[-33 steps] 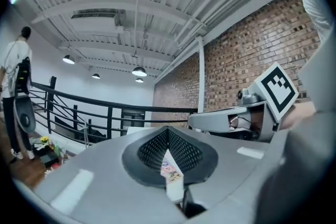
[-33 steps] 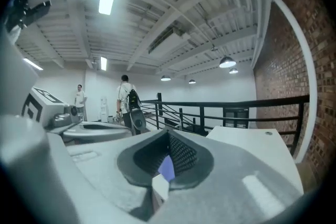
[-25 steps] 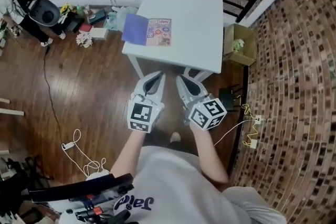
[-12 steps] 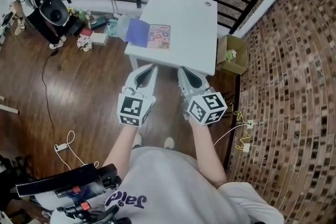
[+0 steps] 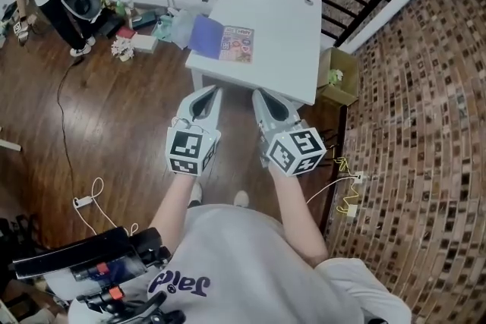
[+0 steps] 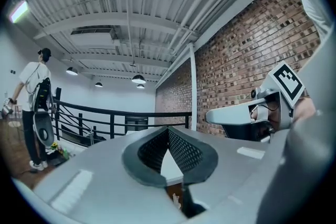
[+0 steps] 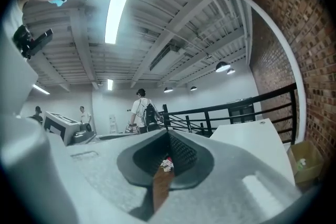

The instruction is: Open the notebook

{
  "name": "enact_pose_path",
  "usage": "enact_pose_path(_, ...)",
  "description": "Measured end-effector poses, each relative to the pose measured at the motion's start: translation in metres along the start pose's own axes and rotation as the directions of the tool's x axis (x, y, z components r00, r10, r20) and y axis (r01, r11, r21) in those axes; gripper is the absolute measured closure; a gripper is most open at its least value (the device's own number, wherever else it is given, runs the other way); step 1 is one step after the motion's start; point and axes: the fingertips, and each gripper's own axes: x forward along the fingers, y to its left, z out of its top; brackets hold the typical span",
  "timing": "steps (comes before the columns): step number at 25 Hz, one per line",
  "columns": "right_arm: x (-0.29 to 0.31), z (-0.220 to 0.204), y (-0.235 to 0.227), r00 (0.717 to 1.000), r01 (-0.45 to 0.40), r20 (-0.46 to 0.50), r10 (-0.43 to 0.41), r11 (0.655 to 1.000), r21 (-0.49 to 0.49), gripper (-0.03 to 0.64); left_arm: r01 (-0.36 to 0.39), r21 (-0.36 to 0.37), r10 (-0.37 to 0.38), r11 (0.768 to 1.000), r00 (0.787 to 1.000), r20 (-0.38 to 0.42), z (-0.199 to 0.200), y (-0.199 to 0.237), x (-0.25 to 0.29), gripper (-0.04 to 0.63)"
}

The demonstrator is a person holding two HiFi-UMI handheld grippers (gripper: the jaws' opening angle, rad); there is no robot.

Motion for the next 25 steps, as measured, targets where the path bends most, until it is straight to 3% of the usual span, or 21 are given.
enact_pose_path(11,-0.008,0.014,-0.025,0.997,0.068,0.046,-0.068,0.998,0.005,0.624,0.051,0.066,-0.051,0.997,0.999,0.010,0.017,-0.019,0.010,0.580)
enact_pose_path(25,-0.043,0.010,-0.044,0.996,0.057,0.068,-0.058,0.998,0.007,0.624,0.046,0.122,-0.048,0.991,0.999,0.008,0.021,-0.056,0.017,0.580)
